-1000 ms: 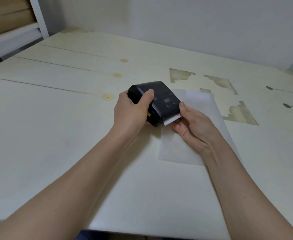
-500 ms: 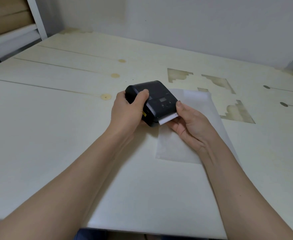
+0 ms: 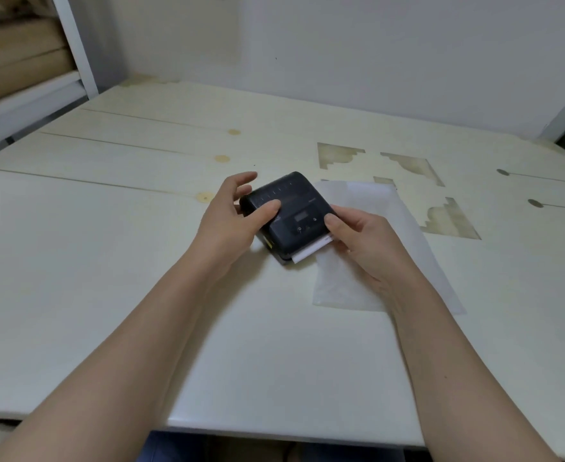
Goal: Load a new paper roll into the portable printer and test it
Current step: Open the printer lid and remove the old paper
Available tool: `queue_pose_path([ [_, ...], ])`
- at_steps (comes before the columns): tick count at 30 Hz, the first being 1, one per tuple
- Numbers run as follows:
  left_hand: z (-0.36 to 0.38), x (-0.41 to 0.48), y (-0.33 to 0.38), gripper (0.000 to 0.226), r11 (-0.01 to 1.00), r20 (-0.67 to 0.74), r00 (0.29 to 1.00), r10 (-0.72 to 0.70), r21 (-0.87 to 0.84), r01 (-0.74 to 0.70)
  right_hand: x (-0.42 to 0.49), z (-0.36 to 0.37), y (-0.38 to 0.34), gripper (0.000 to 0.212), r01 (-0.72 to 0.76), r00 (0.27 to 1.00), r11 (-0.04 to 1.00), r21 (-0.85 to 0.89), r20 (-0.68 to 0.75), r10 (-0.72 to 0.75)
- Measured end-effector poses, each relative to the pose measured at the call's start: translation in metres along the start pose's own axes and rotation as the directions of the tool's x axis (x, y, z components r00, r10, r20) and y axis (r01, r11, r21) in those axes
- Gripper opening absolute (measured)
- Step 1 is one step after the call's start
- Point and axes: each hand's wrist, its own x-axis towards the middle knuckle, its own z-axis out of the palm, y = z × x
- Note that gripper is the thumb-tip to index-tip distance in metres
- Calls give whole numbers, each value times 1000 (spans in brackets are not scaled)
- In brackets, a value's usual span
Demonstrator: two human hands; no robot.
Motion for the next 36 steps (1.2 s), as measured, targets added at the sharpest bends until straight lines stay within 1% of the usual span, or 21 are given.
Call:
queue_pose_path([
  [2, 5, -2, 2, 33, 977, -65, 986, 157, 158, -145, -2, 0, 0, 21, 5, 999, 999, -51, -42, -7],
  [3, 7, -3, 3, 30, 960, -68, 978, 196, 218, -177, -2, 0, 0, 21, 7, 998, 998, -66, -55, -10],
  [4, 8, -4, 5, 33, 951, -52, 978, 200, 252, -181, -3, 0, -1, 20, 9, 998, 997, -75, -62, -14],
  [5, 8, -5, 6, 43, 948, -21, 984, 178, 272, -166, -3, 0, -2, 20, 8, 998, 997, -81, -65, -14],
  [7, 6, -5, 6, 72, 935, 75, 989, 129, 322, -146, -4, 0, -3, 20, 2, 998, 994, -112, -59, -8],
  [9, 6, -6, 5, 96, 890, 171, 978, 120, 418, -182, -5, -3, -6, 22, -6, 1000, 984, -179, -18, 2],
  [10, 6, -7, 5, 102, 861, 199, 972, 128, 463, -208, -6, -6, -7, 24, -12, 1000, 978, -209, 10, 15],
  [12, 7, -7, 5, 104, 817, 216, 965, 147, 524, -241, -6, -11, -7, 38, -62, 996, 969, -239, 45, 75],
  [14, 5, -5, 6, 102, 797, 204, 967, 155, 552, -245, -7, -16, -6, 53, -102, 990, 965, -243, 73, 123],
  [16, 1, -3, 13, 98, 786, 212, 967, 144, 569, -241, -7, -18, -5, 57, -100, 987, 963, -249, 97, 127],
  [18, -1, -2, 21, 85, 796, 224, 962, 155, 549, -256, -7, -17, -5, 51, -70, 989, 963, -259, 110, 101],
  [20, -2, -3, 28, 76, 849, 205, 969, 140, 479, -224, -7, -15, -6, 45, -57, 991, 964, -260, 105, 86],
  [23, -4, -1, 31, 86, 920, 128, 990, 67, 376, -111, -5, -12, -8, 57, -83, 992, 965, -249, 71, 104],
  [26, -4, 4, 32, 85, 968, 6, 1000, -22, 250, 20, -4, -9, -12, 59, -81, 993, 965, -250, 65, 100],
  [28, -3, 10, 33, 84, 981, -40, 997, -73, 177, 79, -4, -7, -16, 58, -63, 994, 959, -278, 71, 86],
  [31, -3, 22, 34, 92, 984, -83, 985, -153, 81, 160, -4, -5, -19, 53, -23, 995, 944, -329, 81, 53],
  [33, -3, 30, 36, 98, 979, -106, 976, -190, 57, 196, -5, -3, -20, 51, -16, 994, 946, -325, 98, 50],
  [36, -3, 41, 38, 118, 976, -140, 970, -198, 69, 209, -5, -2, -21, 55, 7, 992, 930, -367, 121, 40],
])
